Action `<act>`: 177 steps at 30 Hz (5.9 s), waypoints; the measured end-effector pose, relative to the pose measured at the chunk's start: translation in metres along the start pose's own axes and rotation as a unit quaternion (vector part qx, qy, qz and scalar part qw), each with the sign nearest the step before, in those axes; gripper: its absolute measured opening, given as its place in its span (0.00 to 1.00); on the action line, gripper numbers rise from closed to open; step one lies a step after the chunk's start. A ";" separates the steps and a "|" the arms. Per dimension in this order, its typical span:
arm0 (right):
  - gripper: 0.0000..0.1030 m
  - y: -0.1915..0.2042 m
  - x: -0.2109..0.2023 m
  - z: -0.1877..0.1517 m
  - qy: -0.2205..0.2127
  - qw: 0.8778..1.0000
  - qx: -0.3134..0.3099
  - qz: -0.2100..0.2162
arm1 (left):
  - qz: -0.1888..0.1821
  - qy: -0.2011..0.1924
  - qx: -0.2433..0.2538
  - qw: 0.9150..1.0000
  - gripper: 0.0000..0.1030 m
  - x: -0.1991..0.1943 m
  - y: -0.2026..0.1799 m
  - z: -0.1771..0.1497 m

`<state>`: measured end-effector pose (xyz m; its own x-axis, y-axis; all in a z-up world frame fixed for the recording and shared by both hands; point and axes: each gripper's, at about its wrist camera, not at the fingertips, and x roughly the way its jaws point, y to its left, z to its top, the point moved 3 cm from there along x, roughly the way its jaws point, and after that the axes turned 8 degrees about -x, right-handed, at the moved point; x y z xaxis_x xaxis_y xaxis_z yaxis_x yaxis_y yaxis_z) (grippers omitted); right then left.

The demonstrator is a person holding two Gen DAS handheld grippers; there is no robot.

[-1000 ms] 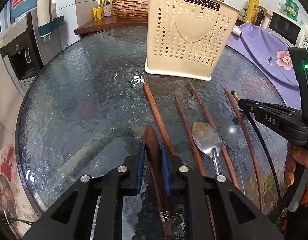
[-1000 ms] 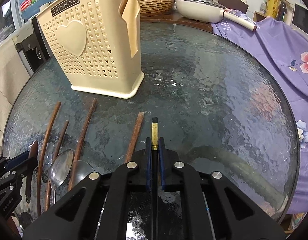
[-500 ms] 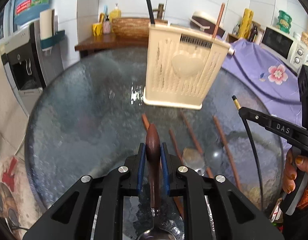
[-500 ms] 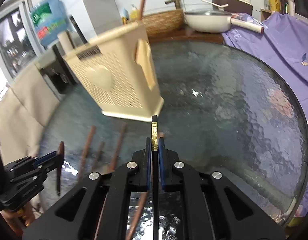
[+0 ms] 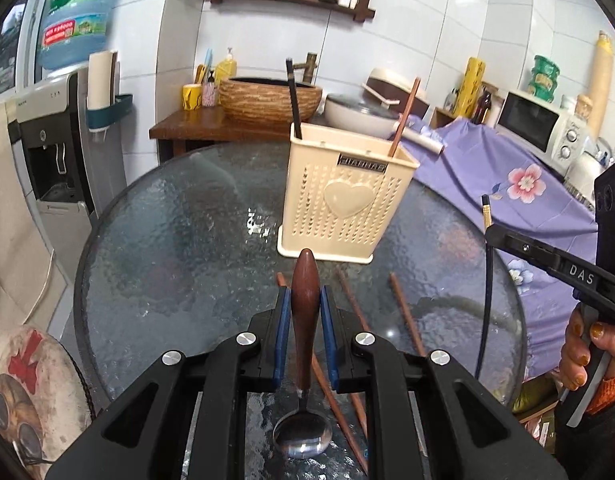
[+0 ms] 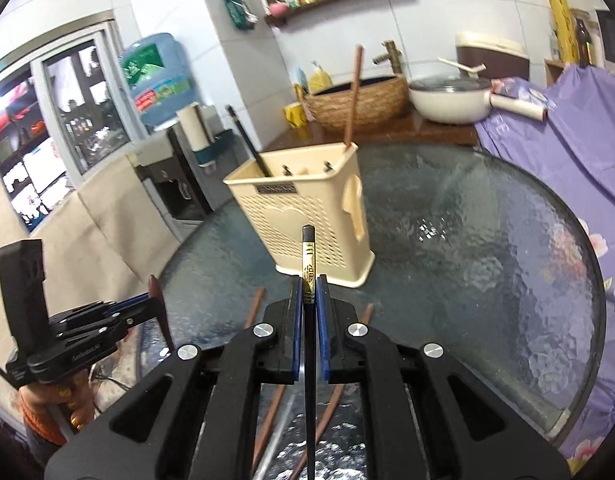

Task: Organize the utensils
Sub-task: 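Lift spoon and chopstick and lower them into the cream basket, then open both tools to release spoon and chopstick into the basket, then withdraw both tools from the basket toward the remaining utensils, then close left tool on a wooden chopstick while right tool grasps another wooden chopstick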

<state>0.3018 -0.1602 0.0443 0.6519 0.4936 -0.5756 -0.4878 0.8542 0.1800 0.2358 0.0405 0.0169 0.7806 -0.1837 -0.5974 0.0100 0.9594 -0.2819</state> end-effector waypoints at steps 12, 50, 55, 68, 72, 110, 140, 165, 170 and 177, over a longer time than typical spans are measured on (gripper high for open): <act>0.07 0.027 -0.028 0.005 -0.012 0.999 -0.037 0.021 | -0.012 -0.028 0.015 0.999 0.14 -0.026 -0.007 0.005; 0.07 0.031 -0.051 0.157 -0.091 0.993 -0.073 0.030 | -0.070 -0.072 0.051 0.994 0.14 -0.019 -0.056 0.170; 0.07 0.026 -0.053 0.209 -0.138 0.987 -0.082 0.000 | -0.048 -0.090 0.048 0.994 0.14 -0.007 -0.066 0.209; 0.07 -0.010 0.016 0.190 -0.118 0.989 -0.067 -0.054 | 0.004 -0.038 0.025 0.999 0.14 0.084 -0.052 0.188; 0.07 -0.018 0.036 0.166 -0.089 0.993 -0.059 -0.051 | 0.007 -0.014 0.018 1.000 0.14 0.103 -0.044 0.170; 0.59 -0.029 0.041 0.068 -0.038 0.991 -0.051 -0.120 | 0.003 -0.027 -0.011 1.000 0.90 0.070 -0.008 0.073; 0.57 -0.012 0.085 -0.092 0.168 0.977 -0.026 -0.126 | 0.065 0.077 -0.004 0.995 0.79 0.080 0.029 -0.047; 0.30 -0.019 0.123 -0.076 0.199 0.968 -0.032 -0.147 | 0.075 0.111 0.004 0.991 0.38 0.126 0.019 -0.033; 0.24 -0.022 0.130 -0.072 0.197 0.970 -0.031 -0.141 | 0.081 0.115 0.012 0.990 0.30 0.135 0.017 -0.027; 0.21 -0.022 0.142 -0.063 0.199 0.971 -0.034 -0.125 | 0.092 0.132 0.044 0.986 0.27 0.145 0.007 -0.023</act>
<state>0.3684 -0.1192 -0.0917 0.4862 0.1579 -0.8595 -0.3892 0.9197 -0.0512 0.3347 0.0157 -0.0892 0.5851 -0.0426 -0.8098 -0.0531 0.9945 -0.0907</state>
